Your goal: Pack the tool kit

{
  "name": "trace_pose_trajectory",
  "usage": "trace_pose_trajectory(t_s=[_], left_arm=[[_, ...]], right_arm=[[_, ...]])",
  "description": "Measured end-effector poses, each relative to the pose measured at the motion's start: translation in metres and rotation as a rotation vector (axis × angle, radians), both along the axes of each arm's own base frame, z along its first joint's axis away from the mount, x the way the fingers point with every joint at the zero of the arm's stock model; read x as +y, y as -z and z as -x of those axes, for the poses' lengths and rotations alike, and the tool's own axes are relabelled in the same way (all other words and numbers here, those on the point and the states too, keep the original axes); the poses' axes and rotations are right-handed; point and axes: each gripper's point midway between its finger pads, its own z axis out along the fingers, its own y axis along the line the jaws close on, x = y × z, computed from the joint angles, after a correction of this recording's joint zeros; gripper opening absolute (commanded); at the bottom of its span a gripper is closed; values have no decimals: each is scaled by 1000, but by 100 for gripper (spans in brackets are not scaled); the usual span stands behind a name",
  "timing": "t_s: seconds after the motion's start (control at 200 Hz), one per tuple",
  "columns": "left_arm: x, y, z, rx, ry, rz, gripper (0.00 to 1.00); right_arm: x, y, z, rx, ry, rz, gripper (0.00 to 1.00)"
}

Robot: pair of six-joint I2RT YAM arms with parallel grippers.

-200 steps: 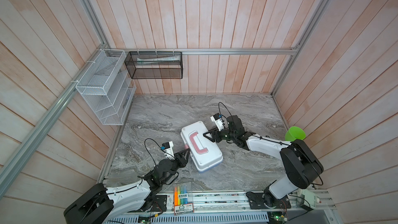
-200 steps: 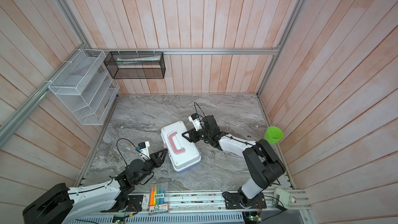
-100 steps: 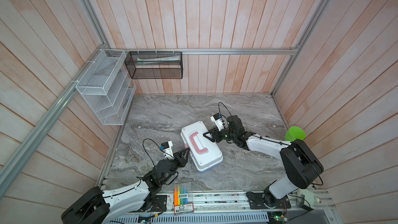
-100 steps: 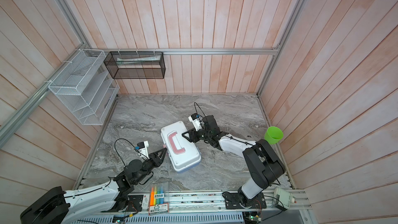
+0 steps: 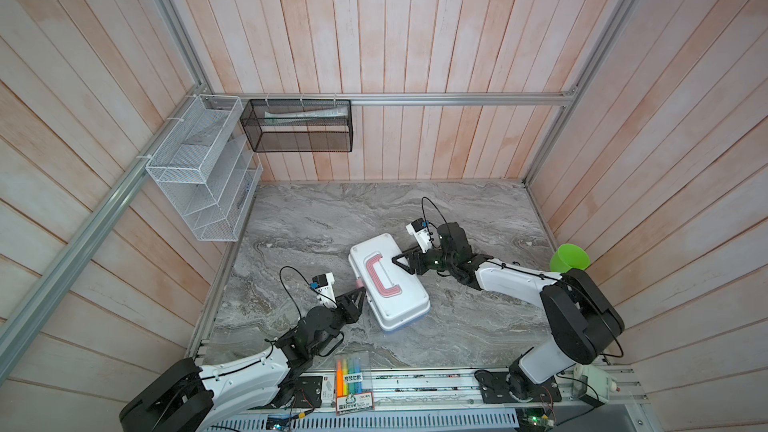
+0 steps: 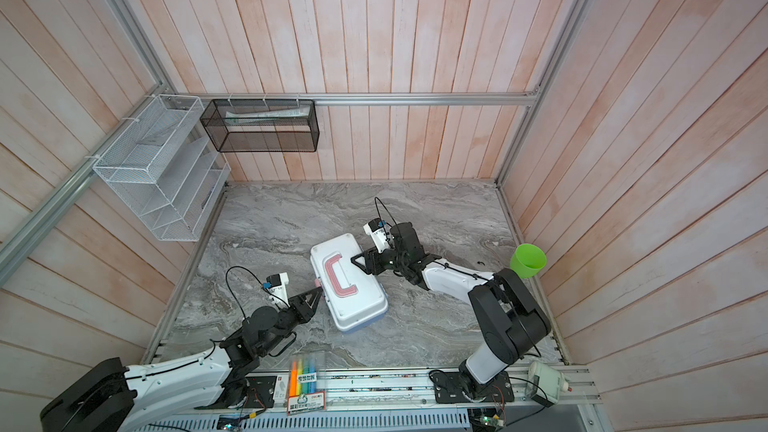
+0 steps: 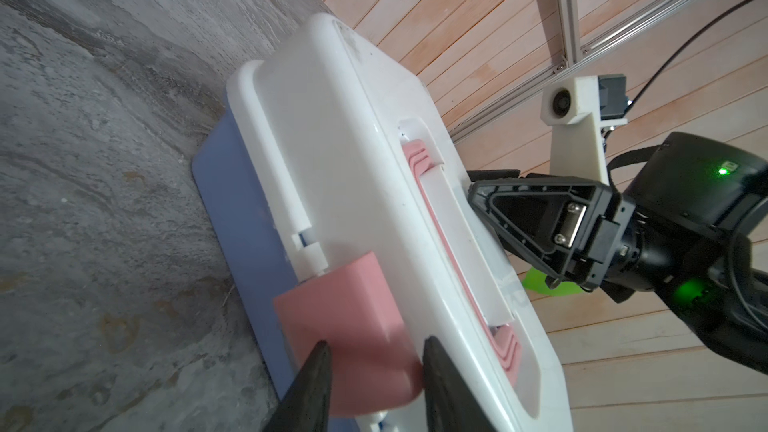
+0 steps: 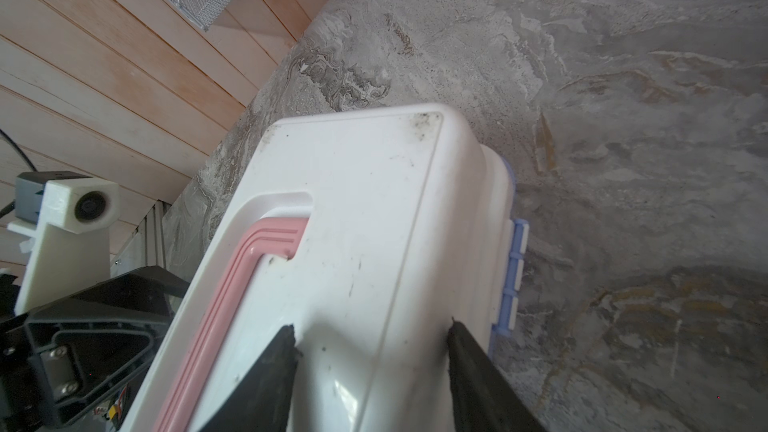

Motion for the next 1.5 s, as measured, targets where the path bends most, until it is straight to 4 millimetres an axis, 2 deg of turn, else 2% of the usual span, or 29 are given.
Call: trace_pose_trajectory(t_s=[0.71, 1.151, 1.501], left_arm=[[2, 10, 0, 34, -8, -39, 34], [-4, 13, -3, 53, 2, -59, 32], [-3, 4, -3, 39, -2, -50, 33]], right_arm=[[0, 0, 0, 0, -1, 0, 55], [0, 0, 0, -1, 2, 1, 55], [0, 0, -1, -5, 4, 2, 55]])
